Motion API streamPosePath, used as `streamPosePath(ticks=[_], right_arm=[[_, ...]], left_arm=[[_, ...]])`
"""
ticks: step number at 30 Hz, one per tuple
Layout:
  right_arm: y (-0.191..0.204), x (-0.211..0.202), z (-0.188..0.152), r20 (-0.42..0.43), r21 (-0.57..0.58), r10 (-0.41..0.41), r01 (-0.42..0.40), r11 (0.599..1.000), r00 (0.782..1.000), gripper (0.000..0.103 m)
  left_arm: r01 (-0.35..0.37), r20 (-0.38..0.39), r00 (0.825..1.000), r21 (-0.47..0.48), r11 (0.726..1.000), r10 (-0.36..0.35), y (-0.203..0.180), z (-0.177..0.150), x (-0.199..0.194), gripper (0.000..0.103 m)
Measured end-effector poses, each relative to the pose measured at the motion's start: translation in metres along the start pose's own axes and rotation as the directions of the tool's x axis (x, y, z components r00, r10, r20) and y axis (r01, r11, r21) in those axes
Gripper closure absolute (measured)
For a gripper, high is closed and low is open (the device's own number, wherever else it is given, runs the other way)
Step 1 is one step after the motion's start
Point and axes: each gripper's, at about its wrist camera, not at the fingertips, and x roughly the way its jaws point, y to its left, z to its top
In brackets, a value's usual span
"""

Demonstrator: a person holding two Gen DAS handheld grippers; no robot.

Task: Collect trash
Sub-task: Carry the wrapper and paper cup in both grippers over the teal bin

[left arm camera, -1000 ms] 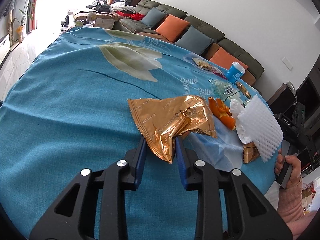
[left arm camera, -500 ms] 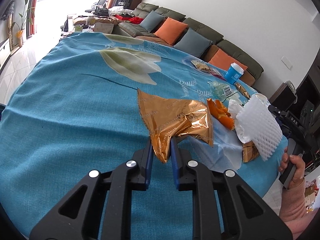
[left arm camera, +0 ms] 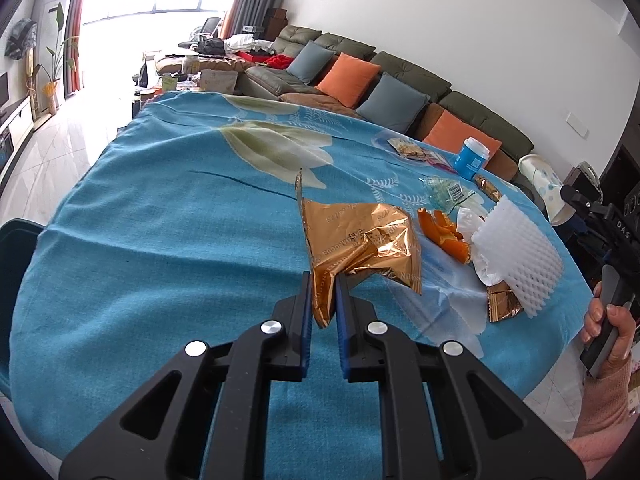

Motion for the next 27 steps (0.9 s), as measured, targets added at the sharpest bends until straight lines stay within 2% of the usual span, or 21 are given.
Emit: streamPosePath(ticks=[5, 11, 27], right_arm=[[0.036, 0.01, -0.005, -0.03, -0.052, 0.107, -0.108, 0.993, 0.994, 0.041], [0.08, 0.027, -0.019, -0.092, -0.103, 0.214, -0.223, 0.969, 0.973, 0.041], [0.167, 0.075, -0.051, -0.257, -0.169, 0.356, -0.404, 0.899, 0.899, 0.041]], left_arm=[[-0.034, 0.029, 0.999, -0.008, 0.999, 0.034, 0.008, -0.004, -0.018, 0.092], [-0.082, 0.06, 0.995, -0.029, 0.996, 0.084, 0.021, -0.009, -0.042, 0.092], [-0.161, 0.109, 0.979, -0.122, 0.979, 0.174, 0.064, -0.02, -0.089, 0.092]])
